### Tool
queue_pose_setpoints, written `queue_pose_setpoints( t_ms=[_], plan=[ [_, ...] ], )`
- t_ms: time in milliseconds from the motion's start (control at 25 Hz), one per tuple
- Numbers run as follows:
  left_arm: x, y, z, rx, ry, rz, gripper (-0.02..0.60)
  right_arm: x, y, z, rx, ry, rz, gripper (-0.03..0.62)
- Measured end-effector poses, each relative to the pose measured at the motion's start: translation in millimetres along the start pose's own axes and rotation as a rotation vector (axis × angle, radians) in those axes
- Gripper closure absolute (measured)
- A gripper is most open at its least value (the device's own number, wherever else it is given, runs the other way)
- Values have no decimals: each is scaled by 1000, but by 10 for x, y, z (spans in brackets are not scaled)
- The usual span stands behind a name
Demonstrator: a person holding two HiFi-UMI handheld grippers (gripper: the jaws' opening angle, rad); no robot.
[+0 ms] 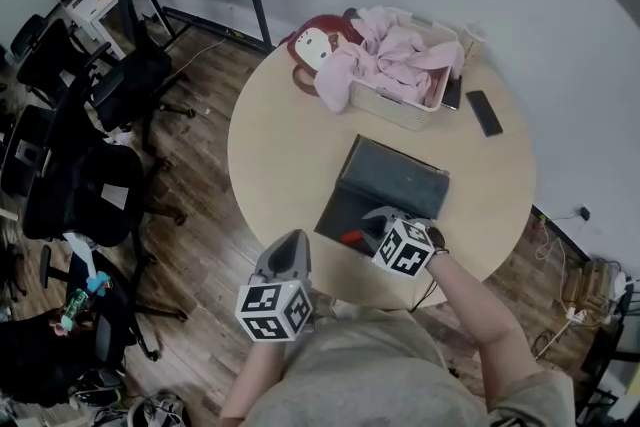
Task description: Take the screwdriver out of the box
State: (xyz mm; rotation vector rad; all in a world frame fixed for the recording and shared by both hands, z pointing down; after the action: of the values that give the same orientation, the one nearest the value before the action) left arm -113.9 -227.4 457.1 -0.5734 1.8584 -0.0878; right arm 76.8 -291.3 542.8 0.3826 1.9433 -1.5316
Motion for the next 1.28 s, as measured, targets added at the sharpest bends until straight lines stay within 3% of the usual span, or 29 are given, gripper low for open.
queue_pose_setpoints(
  t_ms=[80, 120, 160, 440, 760, 1280],
  plan=[
    [4, 1, -25, 9, 7, 3, 577, -31, -92, -42, 85, 20, -45, 556],
    [8, 2, -36, 15, 10, 5, 577, -47, -136, -66, 119, 34, -68, 484],
    [13, 5, -45, 20, 11, 6, 577, -62, -178, -88, 146, 53, -92, 471],
    [27, 15, -96, 46, 17, 14, 577, -125, -394, -134, 206, 139, -178, 473],
    [28, 25, -135, 65, 28, 25, 577, -130, -541, -133, 189, 173, -257, 487],
    [14, 128, -194, 59, 29, 41, 577, -108, -452, -149, 114, 164, -210, 510]
  ],
)
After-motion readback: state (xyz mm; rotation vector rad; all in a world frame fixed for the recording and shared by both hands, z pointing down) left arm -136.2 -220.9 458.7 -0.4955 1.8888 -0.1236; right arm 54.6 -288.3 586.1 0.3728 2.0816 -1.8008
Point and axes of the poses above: the fingertips, and each gripper's own axes: y backward along the fingers, z to its right, x out of its top, the point moved 9 cm from there along y, backward along the fingers, and after that the axes turned 5 degrees about z, right-handed, at the moved point
